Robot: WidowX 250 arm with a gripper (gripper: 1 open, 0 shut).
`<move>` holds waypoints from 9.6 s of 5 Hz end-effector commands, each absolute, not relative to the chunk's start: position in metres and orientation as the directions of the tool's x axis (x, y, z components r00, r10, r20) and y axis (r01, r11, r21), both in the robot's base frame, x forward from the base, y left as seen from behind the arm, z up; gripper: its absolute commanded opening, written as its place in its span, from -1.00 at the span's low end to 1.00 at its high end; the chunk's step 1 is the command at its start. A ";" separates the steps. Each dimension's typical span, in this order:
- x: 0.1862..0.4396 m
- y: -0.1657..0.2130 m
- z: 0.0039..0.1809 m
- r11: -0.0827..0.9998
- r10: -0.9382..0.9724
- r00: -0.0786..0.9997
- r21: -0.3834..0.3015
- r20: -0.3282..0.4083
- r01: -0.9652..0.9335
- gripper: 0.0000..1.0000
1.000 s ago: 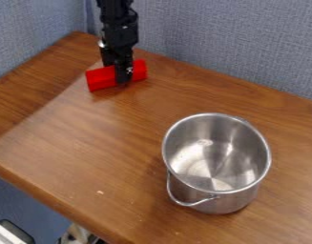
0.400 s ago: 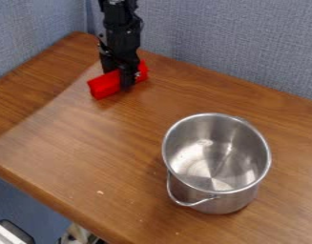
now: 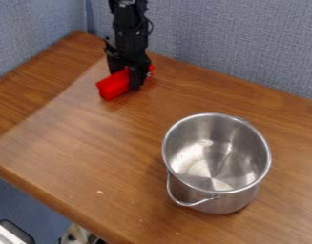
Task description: Put the red object in the metal pot
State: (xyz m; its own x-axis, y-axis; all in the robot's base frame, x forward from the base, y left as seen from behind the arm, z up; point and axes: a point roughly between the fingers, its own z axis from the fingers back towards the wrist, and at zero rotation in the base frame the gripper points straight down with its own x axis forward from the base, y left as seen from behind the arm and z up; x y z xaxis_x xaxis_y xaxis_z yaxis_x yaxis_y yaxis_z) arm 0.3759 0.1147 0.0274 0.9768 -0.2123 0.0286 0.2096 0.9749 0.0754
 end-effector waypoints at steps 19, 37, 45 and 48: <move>0.417 0.119 0.028 0.957 -0.266 0.963 0.134 0.044 0.258 -1.00; 0.297 -0.061 0.093 0.901 -0.403 0.913 0.204 0.067 0.383 -1.00; 0.271 -0.074 0.094 0.898 -0.430 0.892 0.168 0.140 0.407 1.00; 0.246 -0.088 0.088 0.865 -0.497 0.847 0.185 0.186 0.467 1.00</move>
State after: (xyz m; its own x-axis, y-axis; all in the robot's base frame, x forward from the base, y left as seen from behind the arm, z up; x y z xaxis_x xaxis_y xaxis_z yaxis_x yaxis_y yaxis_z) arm 0.2435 -0.0857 0.0771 0.8640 -0.4813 0.1478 0.4574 0.8730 0.1693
